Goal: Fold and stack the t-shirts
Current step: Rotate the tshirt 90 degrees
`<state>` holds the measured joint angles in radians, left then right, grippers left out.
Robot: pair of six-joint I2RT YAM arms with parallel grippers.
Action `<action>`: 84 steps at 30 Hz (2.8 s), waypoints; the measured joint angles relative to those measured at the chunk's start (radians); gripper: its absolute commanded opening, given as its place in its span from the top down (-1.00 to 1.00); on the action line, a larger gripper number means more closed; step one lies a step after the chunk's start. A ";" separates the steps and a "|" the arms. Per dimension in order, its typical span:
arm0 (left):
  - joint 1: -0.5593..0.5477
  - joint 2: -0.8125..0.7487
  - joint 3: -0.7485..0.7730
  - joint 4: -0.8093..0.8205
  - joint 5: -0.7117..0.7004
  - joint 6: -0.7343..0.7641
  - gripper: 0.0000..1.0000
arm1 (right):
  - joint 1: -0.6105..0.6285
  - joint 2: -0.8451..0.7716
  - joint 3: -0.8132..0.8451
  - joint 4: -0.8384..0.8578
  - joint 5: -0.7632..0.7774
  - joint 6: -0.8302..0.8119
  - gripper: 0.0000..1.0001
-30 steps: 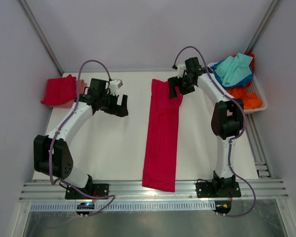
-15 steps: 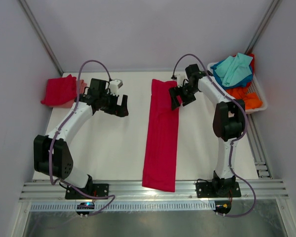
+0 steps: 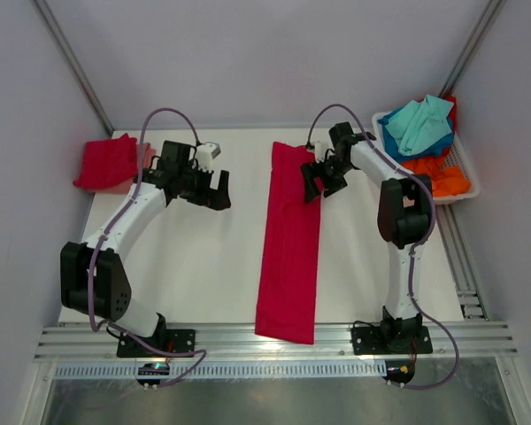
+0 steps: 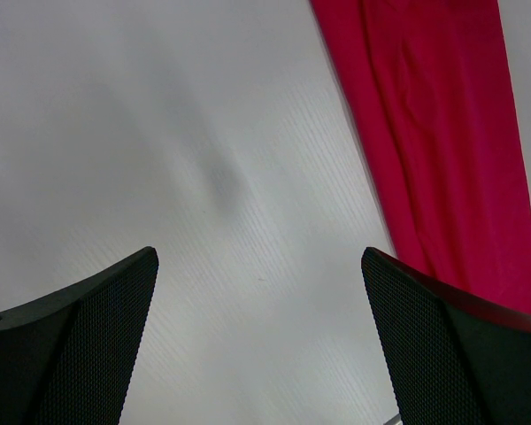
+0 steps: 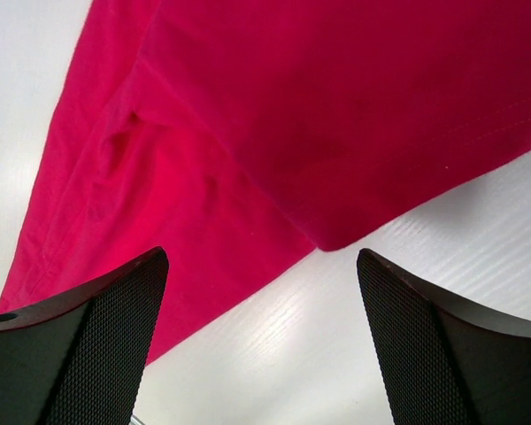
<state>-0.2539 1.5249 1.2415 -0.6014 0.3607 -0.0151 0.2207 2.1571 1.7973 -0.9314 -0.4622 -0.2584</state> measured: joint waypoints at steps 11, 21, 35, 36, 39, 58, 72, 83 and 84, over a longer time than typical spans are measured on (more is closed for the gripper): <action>0.000 0.000 0.000 -0.002 0.000 0.000 -0.98 | 0.000 0.064 0.002 0.027 -0.012 0.007 -0.81; 0.000 0.000 0.000 -0.002 0.001 0.000 -0.98 | 0.004 0.064 0.051 0.044 -0.010 0.011 -0.81; 0.000 0.000 0.000 -0.002 0.003 0.000 -0.98 | 0.023 0.076 0.079 0.054 -0.030 0.024 0.16; 0.000 0.000 0.000 -0.002 0.003 0.000 -0.99 | 0.023 0.078 0.079 0.054 -0.035 0.027 0.45; 0.000 0.000 0.000 -0.002 0.003 0.000 -0.98 | 0.023 0.085 0.085 0.053 -0.047 0.028 0.88; 0.000 0.000 0.000 -0.002 0.007 0.000 -0.98 | 0.023 0.092 0.243 0.007 -0.241 0.097 0.94; 0.000 0.000 0.000 -0.003 0.007 0.000 -0.99 | 0.016 0.100 0.118 -0.045 -0.253 0.060 0.92; 0.000 0.000 0.000 -0.004 0.025 0.000 -0.99 | -0.031 0.080 -0.017 -0.021 -0.105 0.028 -0.62; 0.000 0.000 0.000 -0.005 0.027 0.000 -0.98 | -0.032 0.067 -0.035 -0.011 -0.095 0.028 -0.62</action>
<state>-0.2539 1.5253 1.2415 -0.6060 0.3874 -0.0151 0.1883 2.2242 1.7622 -0.9424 -0.5568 -0.2302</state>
